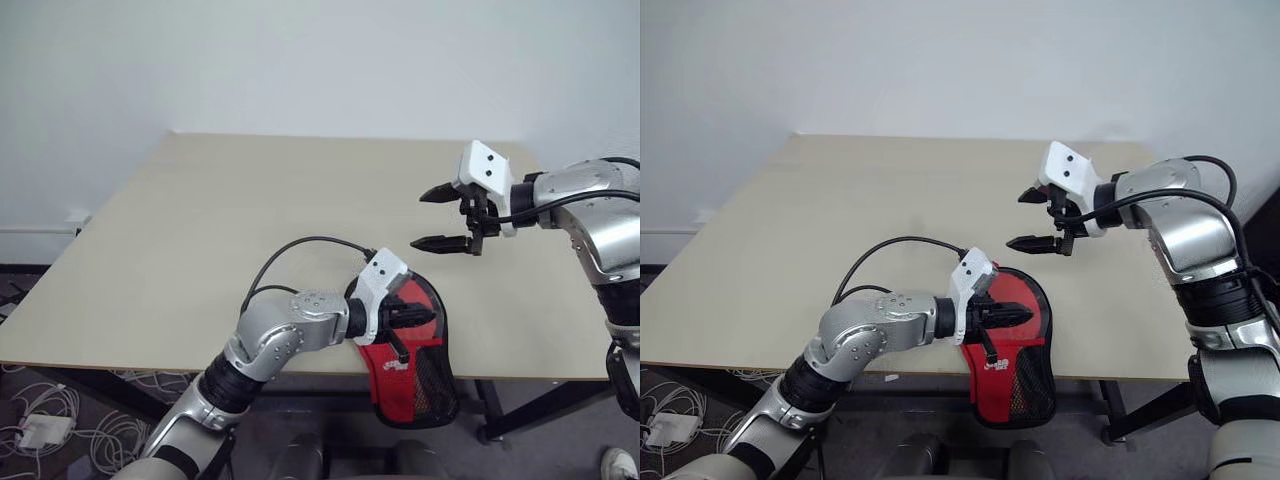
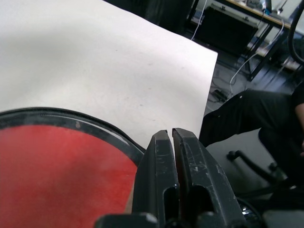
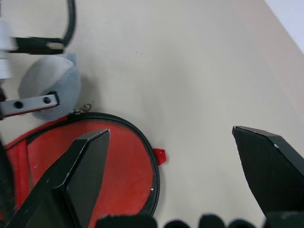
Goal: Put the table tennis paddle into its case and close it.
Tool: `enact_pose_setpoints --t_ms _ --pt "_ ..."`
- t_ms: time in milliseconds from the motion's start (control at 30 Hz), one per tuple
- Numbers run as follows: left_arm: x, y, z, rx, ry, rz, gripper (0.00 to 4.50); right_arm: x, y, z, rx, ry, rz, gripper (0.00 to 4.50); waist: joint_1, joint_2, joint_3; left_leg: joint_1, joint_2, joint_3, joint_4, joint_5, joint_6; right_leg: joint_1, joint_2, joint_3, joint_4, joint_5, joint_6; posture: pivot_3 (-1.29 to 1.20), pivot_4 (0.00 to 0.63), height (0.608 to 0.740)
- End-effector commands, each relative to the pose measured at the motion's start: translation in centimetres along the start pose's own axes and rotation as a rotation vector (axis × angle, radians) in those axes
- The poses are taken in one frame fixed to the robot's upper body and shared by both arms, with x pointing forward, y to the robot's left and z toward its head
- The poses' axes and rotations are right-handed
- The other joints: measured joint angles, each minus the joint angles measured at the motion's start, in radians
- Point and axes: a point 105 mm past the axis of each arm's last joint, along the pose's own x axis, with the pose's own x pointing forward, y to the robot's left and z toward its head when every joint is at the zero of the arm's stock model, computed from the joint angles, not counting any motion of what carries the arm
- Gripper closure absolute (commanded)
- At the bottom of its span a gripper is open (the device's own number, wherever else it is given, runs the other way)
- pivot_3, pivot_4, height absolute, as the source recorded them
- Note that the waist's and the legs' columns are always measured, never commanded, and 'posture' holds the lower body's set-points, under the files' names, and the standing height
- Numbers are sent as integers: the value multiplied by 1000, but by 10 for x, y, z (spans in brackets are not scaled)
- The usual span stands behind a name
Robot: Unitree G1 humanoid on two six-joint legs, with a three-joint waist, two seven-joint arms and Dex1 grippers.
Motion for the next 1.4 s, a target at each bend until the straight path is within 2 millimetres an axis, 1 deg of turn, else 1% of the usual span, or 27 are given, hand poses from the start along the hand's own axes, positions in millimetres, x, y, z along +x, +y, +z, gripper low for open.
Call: enact_pose_setpoints --t_ms 33,67,167,233,333,367,433,500,533,567,633,667,700,767,800,900,1000,1067,1167,1300,1400 --pt "-16 0 15 91 -50 0 4466 -2 -7 11 -30 -23 -33 0 -4 0 0 0 0 0 0 0 0 0 0 0 0 0 0 0 0 734" --pt "-22 1 17 104 -54 5 4466 -1 -7 9 -20 -21 -36 0 -5 0 0 0 0 0 0 0 0 0 0 0 0 0 0 0 0 734" --pt "-47 7 26 143 -77 20 4466 5 -5 -1 26 -15 -60 0 -8 1 1 0 1 0 0 0 0 -1 1 0 1 0 0 0 0 734" --pt "-65 4 30 168 -77 -5 4466 9 -5 -5 71 -28 -89 0 -8 1 1 0 1 -1 -1 0 0 -1 1 -1 1 0 0 0 0 734" --pt "-93 2 29 199 -44 -31 4466 15 -2 -15 151 -41 -132 0 -8 1 1 0 1 -1 -1 0 0 -1 0 0 1 0 0 0 0 734" --pt "-100 4 28 198 -33 -28 4494 17 0 -17 169 -47 -141 184 -8 2 1 0 1 -1 -1 0 0 -1 0 0 1 0 0 0 0 734" --pt "-114 15 26 192 -12 17 4500 21 10 -21 223 -65 -138 670 -5 3 2 0 1 -1 -1 0 0 -1 0 -1 1 0 0 0 0 734" --pt "-123 26 21 195 10 70 4500 24 19 -22 255 -80 -136 1308 -5 4 2 0 1 -1 -1 0 0 -2 0 -1 1 -1 1 0 0 734" --pt "-126 31 19 200 20 95 4500 26 22 -23 270 -87 -140 1772 -5 4 3 1 1 -1 -1 0 0 -2 0 -1 0 -2 3 0 0 734" --pt "-128 39 18 212 17 131 4500 29 29 -23 286 -95 -142 2098 -5 5 3 1 1 -1 -1 0 0 -2 0 -1 1 -2 3 0 0 734" --pt "-129 51 20 215 -10 191 4500 36 41 -24 320 -117 -140 2838 -4 5 3 1 1 -1 -1 0 0 -2 0 -1 1 -3 4 0 0 734" --pt "-128 58 21 218 -33 232 4500 41 46 -25 358 -129 -144 3157 -4 5 3 1 1 -1 -1 0 0 -2 1 -1 1 -3 4 0 0 734" --pt "-127 63 20 206 -42 257 4500 45 51 -26 396 -138 -146 3583 -4 5 3 1 1 -2 -1 0 0 -2 1 -1 1 -3 4 0 0 734" --pt "-123 63 9 187 -25 254 4500 53 58 -27 445 -148 -152 4327 -5 5 3 1 1 -3 -2 0 0 -1 1 0 1 -2 4 0 0 734" --pt "-122 61 2 186 -6 242 4500 56 61 -27 460 -150 -156 4455 -5 5 3 1 1 -3 -2 0 0 -1 1 0 1 -2 3 0 0 734" --pt "-118 54 -17 113 -7 210 4500 69 72 -24 515 -175 -156 4455 -8 5 3 2 1 -2 -4 0 0 -3 1 5 2 0 0 0 0 734" --pt "-114 48 -31 73 2 190 4500 79 76 -22 571 -203 -173 4455 -8 5 3 2 3 -2 -5 0 0 -6 2 5 2 0 0 0 0 734" --pt "-113 45 -37 51 2 177 4500 85 78 -24 591 -206 -184 4455 -7 6 3 2 3 -1 -5 0 0 -6 2 5 3 0 1 0 0 734" --pt "-116 43 -43 34 12 164 4500 92 83 -32 618 -187 -191 4455 -5 6 3 2 2 -1 -4 0 -1 -6 2 4 2 0 1 0 0 734" --pt "-119 47 -53 24 49 172 4500 99 88 -41 646 -163 -195 4455 -7 6 3 2 2 1 -5 0 -1 -6 2 4 2 0 0 0 0 734" --pt "-119 50 -62 2 78 181 4500 101 89 -44 656 -155 -201 4455 -14 7 3 2 3 4 -5 0 -1 -6 2 5 3 0 1 0 0 734"
